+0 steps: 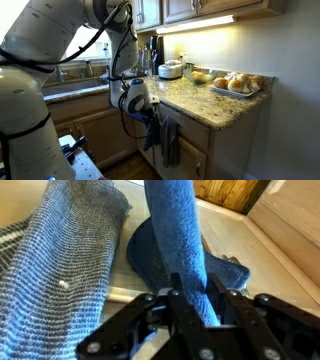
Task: Pick the towels on the counter and hang them on the drawer
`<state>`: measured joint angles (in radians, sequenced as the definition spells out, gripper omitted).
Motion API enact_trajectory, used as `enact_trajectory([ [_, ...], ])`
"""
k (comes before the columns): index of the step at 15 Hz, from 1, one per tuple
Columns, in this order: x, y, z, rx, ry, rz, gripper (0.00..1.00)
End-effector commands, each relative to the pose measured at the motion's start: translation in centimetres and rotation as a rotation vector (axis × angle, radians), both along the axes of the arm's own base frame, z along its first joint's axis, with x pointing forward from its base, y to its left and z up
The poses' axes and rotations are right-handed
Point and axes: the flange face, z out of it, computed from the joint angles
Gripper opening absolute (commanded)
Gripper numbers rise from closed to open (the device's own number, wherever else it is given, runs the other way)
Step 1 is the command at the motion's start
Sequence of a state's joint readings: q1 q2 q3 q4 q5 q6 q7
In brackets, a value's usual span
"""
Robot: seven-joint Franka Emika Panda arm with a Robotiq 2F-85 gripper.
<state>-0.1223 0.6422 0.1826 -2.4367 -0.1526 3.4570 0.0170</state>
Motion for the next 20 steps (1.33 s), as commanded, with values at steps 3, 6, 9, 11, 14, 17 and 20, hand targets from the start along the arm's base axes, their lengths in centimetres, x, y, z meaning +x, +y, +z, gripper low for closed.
enact_trajectory([
  [3, 0.1, -0.8, 0.7, 0.018, -0.011, -0.001, 0.74],
  [6, -1.7, -0.5, 1.4, 0.008, 0.005, 0.019, 0.95],
  [9, -4.4, 0.2, 2.3, 0.005, 0.027, 0.059, 1.00],
  [11, -5.8, 0.7, 3.2, -0.002, 0.029, 0.088, 1.00],
  [14, -7.9, 1.2, 5.1, -0.025, 0.020, 0.131, 1.00],
  [17, -9.9, 1.4, 7.0, -0.059, 0.013, 0.182, 1.00],
  [20, -10.9, 1.6, 8.9, -0.089, -0.011, 0.220, 1.00],
])
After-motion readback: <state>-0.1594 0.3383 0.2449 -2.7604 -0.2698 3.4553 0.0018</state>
